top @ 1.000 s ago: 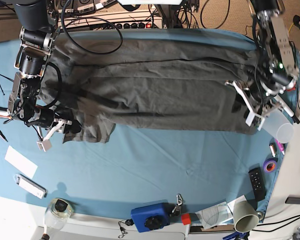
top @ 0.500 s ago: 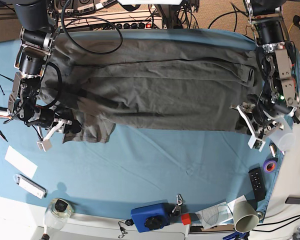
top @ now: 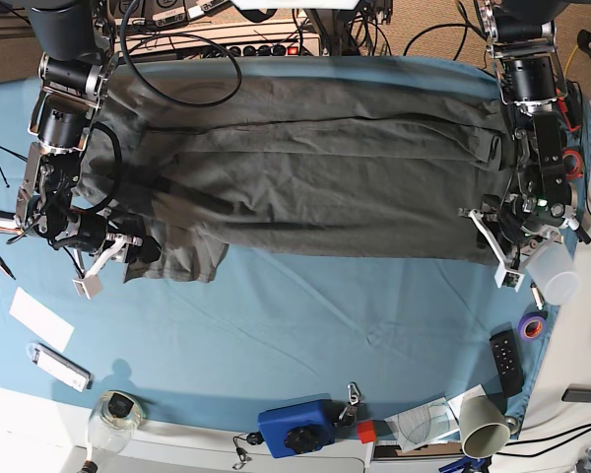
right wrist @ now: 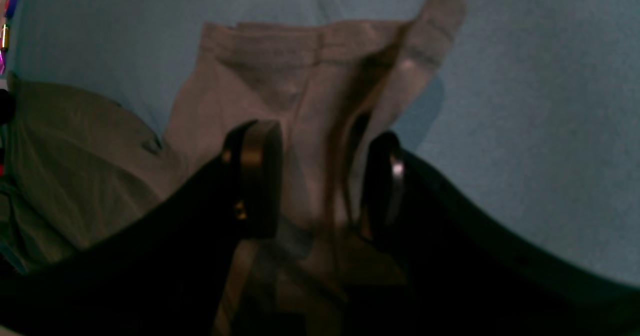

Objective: Fold the T-shirt properly
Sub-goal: 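Grasp the shirt's opposite end with the left gripper, then lift the shirt's long edge with both grippers and fold it over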

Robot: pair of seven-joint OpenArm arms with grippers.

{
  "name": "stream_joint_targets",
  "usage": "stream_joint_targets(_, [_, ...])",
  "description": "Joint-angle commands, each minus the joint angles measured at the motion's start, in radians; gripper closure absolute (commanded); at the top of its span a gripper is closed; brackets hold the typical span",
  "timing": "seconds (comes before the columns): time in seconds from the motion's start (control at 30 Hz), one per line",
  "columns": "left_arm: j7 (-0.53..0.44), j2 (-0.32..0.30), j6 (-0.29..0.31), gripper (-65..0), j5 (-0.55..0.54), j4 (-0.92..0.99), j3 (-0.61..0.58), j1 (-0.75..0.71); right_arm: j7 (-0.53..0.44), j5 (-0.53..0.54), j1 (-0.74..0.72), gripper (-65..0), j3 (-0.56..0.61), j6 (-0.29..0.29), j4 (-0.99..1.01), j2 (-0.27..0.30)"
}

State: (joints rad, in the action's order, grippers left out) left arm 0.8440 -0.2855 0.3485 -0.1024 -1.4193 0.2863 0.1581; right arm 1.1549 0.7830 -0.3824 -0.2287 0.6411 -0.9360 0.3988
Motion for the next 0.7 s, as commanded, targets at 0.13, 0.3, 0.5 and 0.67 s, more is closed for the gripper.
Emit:
stream_joint_targets(0.13, [-0.031,-0.014,-0.02,-24.5,0.042,-0.015,0.004,0.039,0.02,-0.024,-0.014,-26.2,-0.002,0.005,-0.009,0.014])
stream_joint_targets(0.3, [-0.021,-0.011,-0.019,-24.5,0.008,-0.014,0.004,0.035,0.02,-0.024,-0.014,-26.2,-0.002,0.025,-0.009,0.014])
stream_joint_targets(0.5, [-0.022,-0.008,-0.019,-24.5,-0.01,0.067,0.004,0.036,0.019,-0.023,-0.014,-26.2,-0.002,0.024,-0.009,0.014])
stream_joint_targets(0.67, [-0.003,-0.008,-0.019,-20.7,-0.02,0.141,0.004,0.036,0.008,-0.024,-0.014,-17.0,-0.002,0.024,-0.009,0.014])
